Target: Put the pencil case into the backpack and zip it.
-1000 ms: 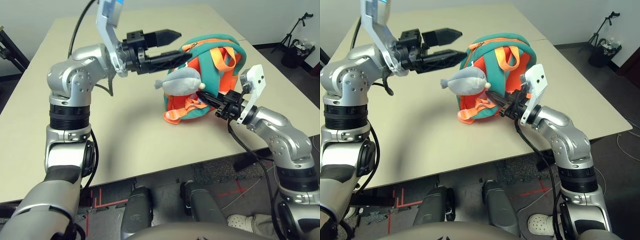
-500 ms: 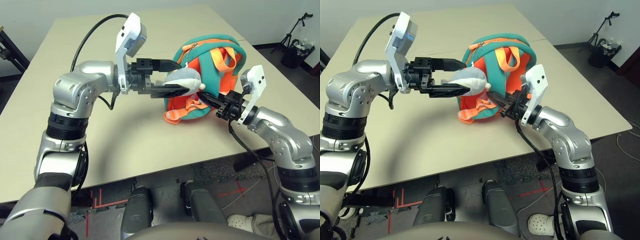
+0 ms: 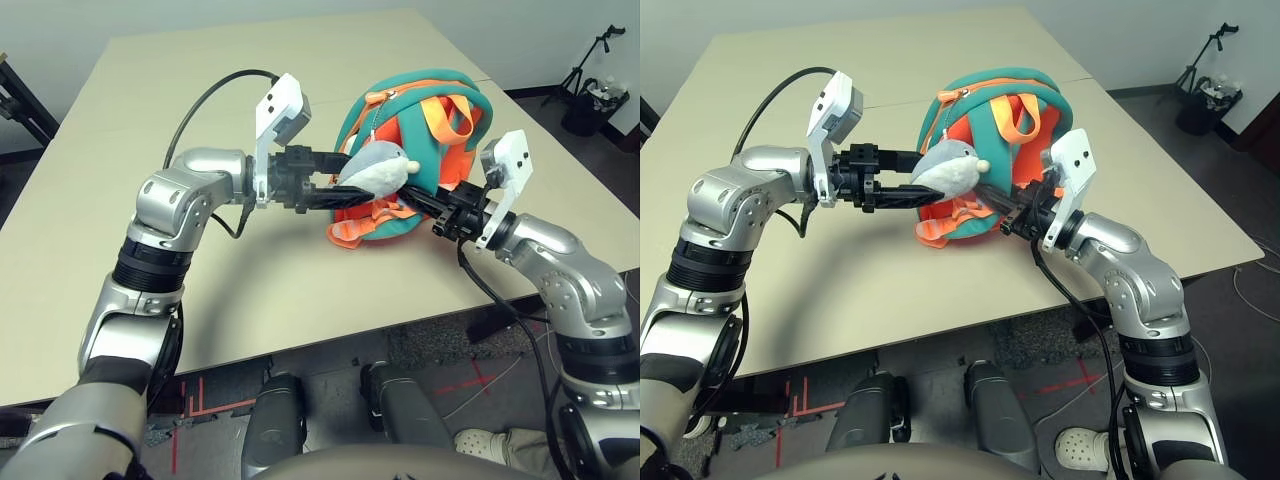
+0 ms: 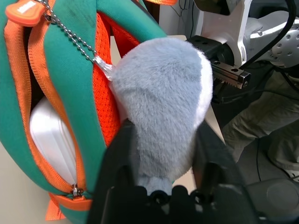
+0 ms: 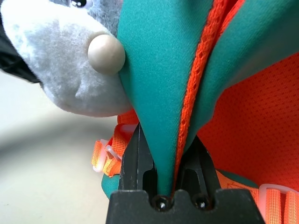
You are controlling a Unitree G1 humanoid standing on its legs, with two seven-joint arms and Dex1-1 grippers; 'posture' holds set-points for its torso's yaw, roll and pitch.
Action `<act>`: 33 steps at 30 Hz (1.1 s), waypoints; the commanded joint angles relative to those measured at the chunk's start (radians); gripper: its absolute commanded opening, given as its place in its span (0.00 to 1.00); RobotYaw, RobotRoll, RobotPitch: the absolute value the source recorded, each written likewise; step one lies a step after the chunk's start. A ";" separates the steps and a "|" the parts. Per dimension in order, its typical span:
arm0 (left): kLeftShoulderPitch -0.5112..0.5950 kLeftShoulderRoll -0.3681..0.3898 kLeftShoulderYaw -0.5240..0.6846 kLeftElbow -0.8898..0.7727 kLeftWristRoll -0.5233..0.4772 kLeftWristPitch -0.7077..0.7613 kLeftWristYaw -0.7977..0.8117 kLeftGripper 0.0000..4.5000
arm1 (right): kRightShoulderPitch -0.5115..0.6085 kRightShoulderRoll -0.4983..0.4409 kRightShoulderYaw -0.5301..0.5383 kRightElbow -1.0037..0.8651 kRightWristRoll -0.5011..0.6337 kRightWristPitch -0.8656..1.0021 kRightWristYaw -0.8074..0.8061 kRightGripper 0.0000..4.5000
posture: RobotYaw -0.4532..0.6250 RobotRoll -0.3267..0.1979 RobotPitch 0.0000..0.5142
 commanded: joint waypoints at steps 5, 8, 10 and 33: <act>0.003 -0.002 0.037 0.036 0.014 -0.047 0.005 0.02 | -0.005 -0.004 0.030 -0.010 0.000 0.007 0.021 0.05 | 0.27 0.62 0.18; -0.036 -0.003 0.116 0.033 -0.049 -0.014 0.015 0.02 | -0.009 -0.005 0.032 -0.003 -0.003 0.005 0.024 0.05 | 0.28 0.62 0.17; -0.060 0.018 0.149 0.035 -0.061 -0.006 0.013 0.02 | -0.012 -0.004 0.034 0.001 -0.005 0.003 0.025 0.05 | 0.28 0.62 0.17; 0.080 0.284 0.310 -0.001 -0.100 0.056 0.014 0.02 | -0.021 0.009 0.044 0.008 -0.003 0.007 0.021 0.05 | 0.30 0.62 0.20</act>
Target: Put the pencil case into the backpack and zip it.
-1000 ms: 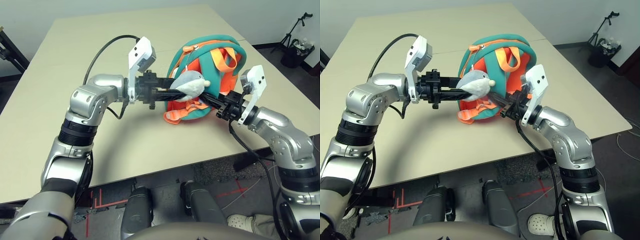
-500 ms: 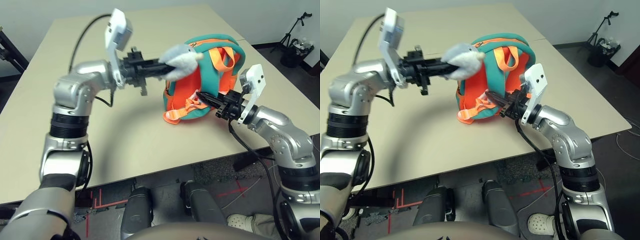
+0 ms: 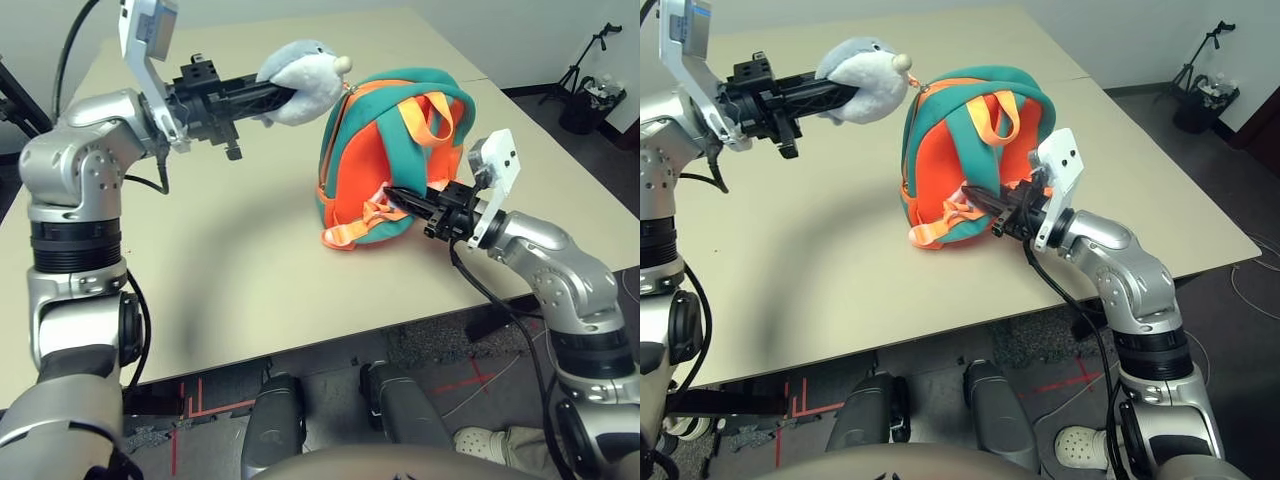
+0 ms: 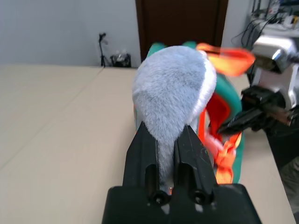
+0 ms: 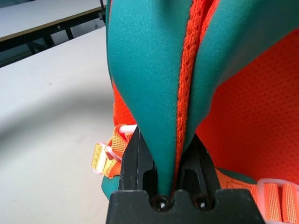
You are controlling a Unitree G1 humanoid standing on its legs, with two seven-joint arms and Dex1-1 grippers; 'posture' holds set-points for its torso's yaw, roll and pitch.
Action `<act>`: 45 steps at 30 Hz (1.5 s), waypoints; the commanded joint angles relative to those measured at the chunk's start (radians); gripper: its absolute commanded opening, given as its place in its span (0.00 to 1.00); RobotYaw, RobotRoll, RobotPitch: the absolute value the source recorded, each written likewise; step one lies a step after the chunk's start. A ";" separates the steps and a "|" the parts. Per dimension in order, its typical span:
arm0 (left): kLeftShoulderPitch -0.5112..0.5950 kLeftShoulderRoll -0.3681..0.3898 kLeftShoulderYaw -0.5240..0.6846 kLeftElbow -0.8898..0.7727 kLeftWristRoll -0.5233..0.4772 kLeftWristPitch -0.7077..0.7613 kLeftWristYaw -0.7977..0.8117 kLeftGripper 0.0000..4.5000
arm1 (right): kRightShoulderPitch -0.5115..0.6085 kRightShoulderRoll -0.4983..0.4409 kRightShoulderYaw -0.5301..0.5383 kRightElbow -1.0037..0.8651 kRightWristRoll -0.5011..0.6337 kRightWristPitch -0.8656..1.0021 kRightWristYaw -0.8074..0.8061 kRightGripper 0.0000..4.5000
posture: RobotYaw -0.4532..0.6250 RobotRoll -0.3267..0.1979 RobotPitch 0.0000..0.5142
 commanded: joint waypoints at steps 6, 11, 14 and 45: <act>0.243 0.017 -0.033 -0.069 0.013 0.055 0.017 0.02 | 0.003 0.003 0.005 0.002 0.003 0.007 0.005 0.05 | 0.31 0.62 0.20; 0.334 -0.021 -0.072 -0.072 0.027 0.053 0.040 0.02 | 0.000 0.007 0.011 0.004 0.002 0.006 0.007 0.05 | 0.31 0.62 0.20; 0.381 -0.026 -0.110 -0.001 0.093 -0.012 0.051 0.02 | -0.004 0.007 0.012 0.009 0.000 0.005 0.009 0.05 | 0.31 0.62 0.20; 0.593 0.200 0.106 0.083 0.120 0.004 0.039 1.00 | -0.034 -0.343 -0.016 0.031 0.054 0.111 0.328 0.86 | 0.34 0.62 0.21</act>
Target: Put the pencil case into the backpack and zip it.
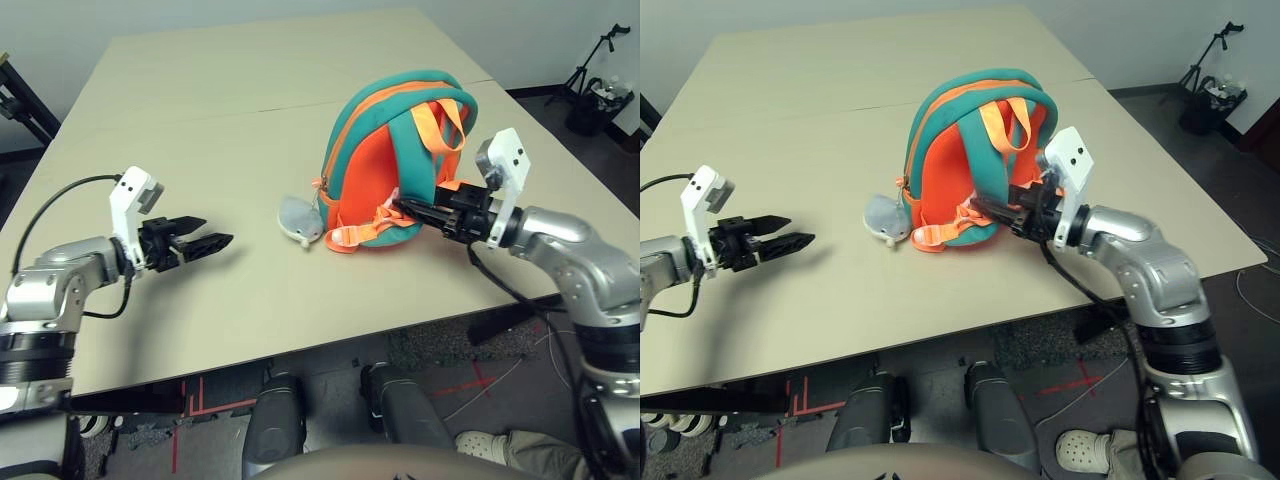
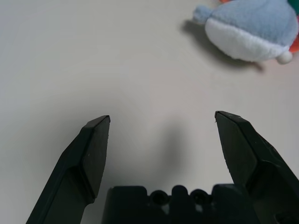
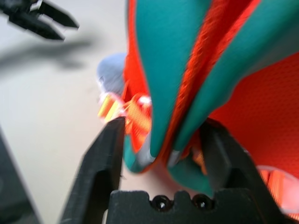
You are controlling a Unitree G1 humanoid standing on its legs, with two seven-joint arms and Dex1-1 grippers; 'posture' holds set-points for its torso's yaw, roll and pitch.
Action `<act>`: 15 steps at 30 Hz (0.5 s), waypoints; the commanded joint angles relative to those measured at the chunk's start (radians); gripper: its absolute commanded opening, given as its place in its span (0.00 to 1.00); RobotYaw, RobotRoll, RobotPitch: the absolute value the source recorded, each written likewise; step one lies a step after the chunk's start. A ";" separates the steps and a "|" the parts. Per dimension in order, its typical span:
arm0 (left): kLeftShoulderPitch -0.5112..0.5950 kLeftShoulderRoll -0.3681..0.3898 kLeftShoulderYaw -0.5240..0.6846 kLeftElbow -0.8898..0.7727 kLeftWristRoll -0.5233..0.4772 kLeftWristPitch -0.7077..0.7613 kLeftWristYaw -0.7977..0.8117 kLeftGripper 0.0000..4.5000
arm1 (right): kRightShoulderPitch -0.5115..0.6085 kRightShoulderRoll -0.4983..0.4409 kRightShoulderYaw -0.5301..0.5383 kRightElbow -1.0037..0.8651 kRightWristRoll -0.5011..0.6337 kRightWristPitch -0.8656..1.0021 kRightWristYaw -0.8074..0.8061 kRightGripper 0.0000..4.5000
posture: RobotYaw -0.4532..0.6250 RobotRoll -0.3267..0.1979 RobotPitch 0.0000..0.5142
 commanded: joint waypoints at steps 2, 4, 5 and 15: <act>0.038 0.065 0.035 0.011 0.009 0.008 -0.032 1.00 | -0.022 -0.113 -0.042 0.023 0.049 0.050 0.124 0.99 | 0.34 0.62 0.21; 0.048 0.086 0.050 0.025 0.018 0.000 -0.028 1.00 | -0.027 -0.167 -0.052 0.068 0.045 0.049 0.170 0.99 | 0.34 0.62 0.21; 0.050 0.090 0.057 0.033 0.029 -0.016 -0.015 1.00 | -0.030 -0.185 -0.053 0.095 0.037 0.045 0.183 0.99 | 0.34 0.62 0.21; 0.035 -0.050 0.197 0.157 0.108 -0.286 0.230 1.00 | -0.158 -0.095 -0.126 0.667 -0.156 -0.259 0.030 0.99 | 0.37 0.62 0.20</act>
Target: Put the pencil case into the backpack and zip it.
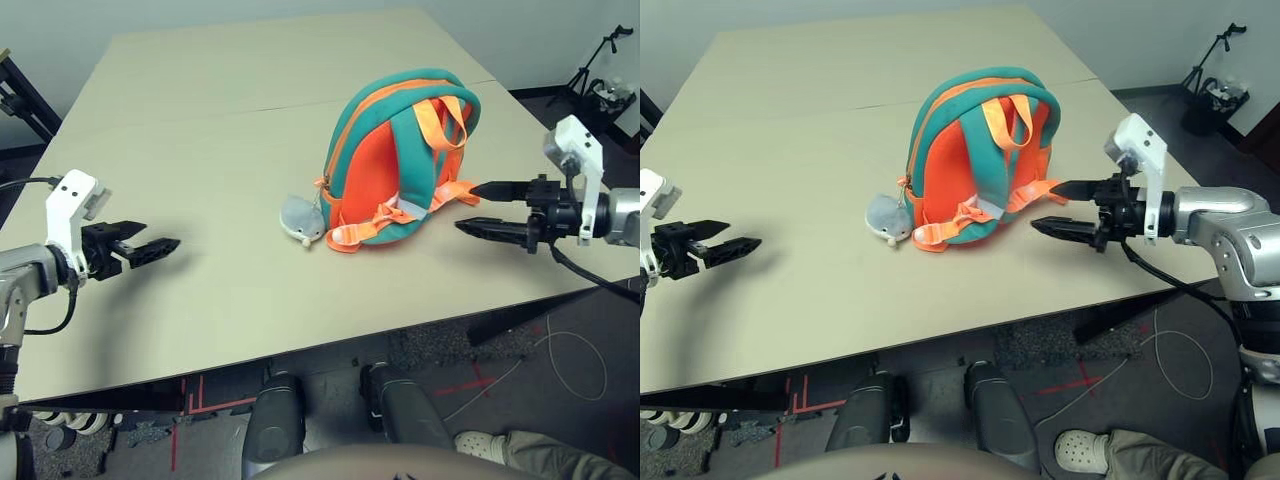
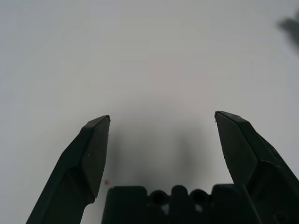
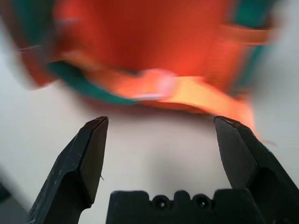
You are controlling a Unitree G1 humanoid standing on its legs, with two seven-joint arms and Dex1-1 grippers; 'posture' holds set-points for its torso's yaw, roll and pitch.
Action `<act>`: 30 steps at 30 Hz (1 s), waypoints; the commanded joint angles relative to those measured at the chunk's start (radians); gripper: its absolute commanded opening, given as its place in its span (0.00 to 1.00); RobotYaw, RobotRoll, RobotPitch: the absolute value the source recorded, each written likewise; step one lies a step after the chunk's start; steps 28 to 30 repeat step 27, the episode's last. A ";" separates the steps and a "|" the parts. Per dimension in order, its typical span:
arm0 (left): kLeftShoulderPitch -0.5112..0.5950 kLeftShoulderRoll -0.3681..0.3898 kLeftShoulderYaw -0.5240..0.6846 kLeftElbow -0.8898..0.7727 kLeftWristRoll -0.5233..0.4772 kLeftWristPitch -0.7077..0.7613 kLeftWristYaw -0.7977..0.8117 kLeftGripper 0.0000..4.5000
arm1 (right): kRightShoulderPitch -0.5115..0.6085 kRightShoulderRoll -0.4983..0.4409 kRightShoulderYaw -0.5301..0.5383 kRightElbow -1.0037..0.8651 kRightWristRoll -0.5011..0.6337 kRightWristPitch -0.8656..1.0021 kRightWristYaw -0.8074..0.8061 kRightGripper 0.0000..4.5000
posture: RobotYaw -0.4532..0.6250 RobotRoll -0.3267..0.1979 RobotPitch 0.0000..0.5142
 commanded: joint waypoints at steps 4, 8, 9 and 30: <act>0.038 -0.123 0.078 -0.016 0.024 -0.104 0.179 1.00 | -0.092 0.143 -0.087 0.297 -0.084 -0.215 -0.194 0.99 | 0.39 0.62 0.20; 0.067 -0.201 0.099 -0.033 0.045 -0.138 0.292 1.00 | -0.142 0.231 -0.143 0.447 -0.111 -0.356 -0.336 0.99 | 0.41 0.62 0.20; 0.073 -0.213 0.101 -0.038 0.050 -0.137 0.314 1.00 | -0.150 0.243 -0.151 0.473 -0.117 -0.382 -0.359 0.99 | 0.41 0.62 0.20; 0.002 -0.337 0.141 0.160 0.174 -0.465 0.660 1.00 | -0.168 0.409 -0.210 0.676 -0.174 -0.666 -0.642 0.99 | 0.40 0.62 0.21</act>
